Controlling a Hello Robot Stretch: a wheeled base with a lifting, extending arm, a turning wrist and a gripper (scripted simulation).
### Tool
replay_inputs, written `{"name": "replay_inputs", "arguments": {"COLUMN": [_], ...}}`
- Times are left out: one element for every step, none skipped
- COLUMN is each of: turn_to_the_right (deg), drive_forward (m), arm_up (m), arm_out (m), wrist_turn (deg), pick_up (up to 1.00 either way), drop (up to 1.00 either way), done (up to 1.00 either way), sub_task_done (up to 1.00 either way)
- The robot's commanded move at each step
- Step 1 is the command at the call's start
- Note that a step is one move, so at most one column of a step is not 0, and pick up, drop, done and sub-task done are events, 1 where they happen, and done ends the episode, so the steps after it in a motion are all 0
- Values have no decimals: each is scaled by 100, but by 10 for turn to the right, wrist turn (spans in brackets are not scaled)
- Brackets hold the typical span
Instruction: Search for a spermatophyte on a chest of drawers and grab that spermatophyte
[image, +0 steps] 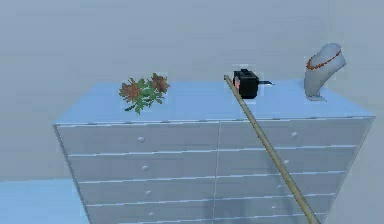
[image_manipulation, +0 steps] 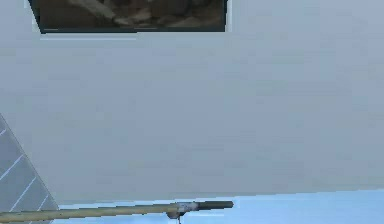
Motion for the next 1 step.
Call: {"name": "replay_inputs", "arguments": {"turn_to_the_right": [-30], "drive_forward": [0], "arm_up": [0], "arm_out": [0], "wrist_turn": [0], "pick_up": [0], "drop": [0], "done": [0], "sub_task_done": [0]}}
